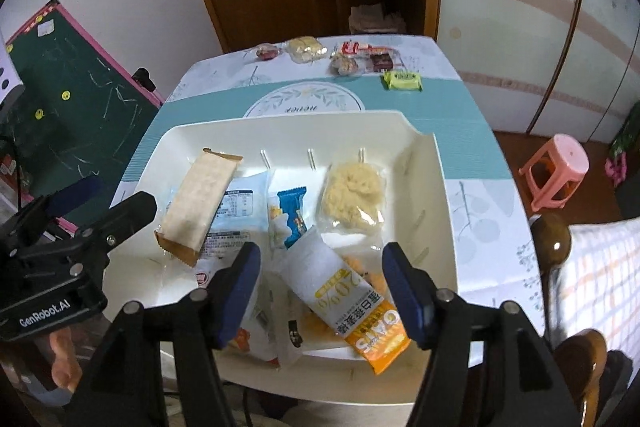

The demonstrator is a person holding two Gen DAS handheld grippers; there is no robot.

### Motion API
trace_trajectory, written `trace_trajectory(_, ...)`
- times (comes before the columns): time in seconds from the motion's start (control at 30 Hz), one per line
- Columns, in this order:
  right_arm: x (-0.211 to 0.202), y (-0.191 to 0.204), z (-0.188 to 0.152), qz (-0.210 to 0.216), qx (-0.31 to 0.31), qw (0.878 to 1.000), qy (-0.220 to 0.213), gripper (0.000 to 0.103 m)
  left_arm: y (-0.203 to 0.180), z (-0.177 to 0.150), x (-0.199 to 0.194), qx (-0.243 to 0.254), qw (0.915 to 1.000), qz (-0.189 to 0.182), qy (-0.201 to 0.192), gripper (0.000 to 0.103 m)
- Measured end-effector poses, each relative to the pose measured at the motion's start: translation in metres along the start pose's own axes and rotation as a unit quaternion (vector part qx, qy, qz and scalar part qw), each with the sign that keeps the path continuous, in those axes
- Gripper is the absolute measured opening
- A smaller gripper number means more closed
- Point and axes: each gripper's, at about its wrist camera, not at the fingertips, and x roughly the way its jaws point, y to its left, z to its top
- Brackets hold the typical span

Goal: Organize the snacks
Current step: 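Carry both bars to the white tray and open both tools inside, then move both tools back over the remaining snacks on the table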

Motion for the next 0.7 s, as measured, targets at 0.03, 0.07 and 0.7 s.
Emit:
trace_trajectory(0.03,0.002,-0.001,0.000,0.002,0.003,1.000,0.003,0.064,0.000,0.000,0.001,0.000,1.0000,0.000,0.000,0.092)
trace_trajectory(0.07,0.004,-0.001,0.000,0.003,0.004,1.000,0.005,0.064,0.000,0.000,0.002,0.000,1.0000,-0.001,0.000,0.092)
trace_trajectory(0.7,-0.003,0.005,0.010,0.022,-0.025,0.999,-0.030,0.064,-0.010,0.010,0.002,0.045,0.9985,0.020,-0.026,0.092)
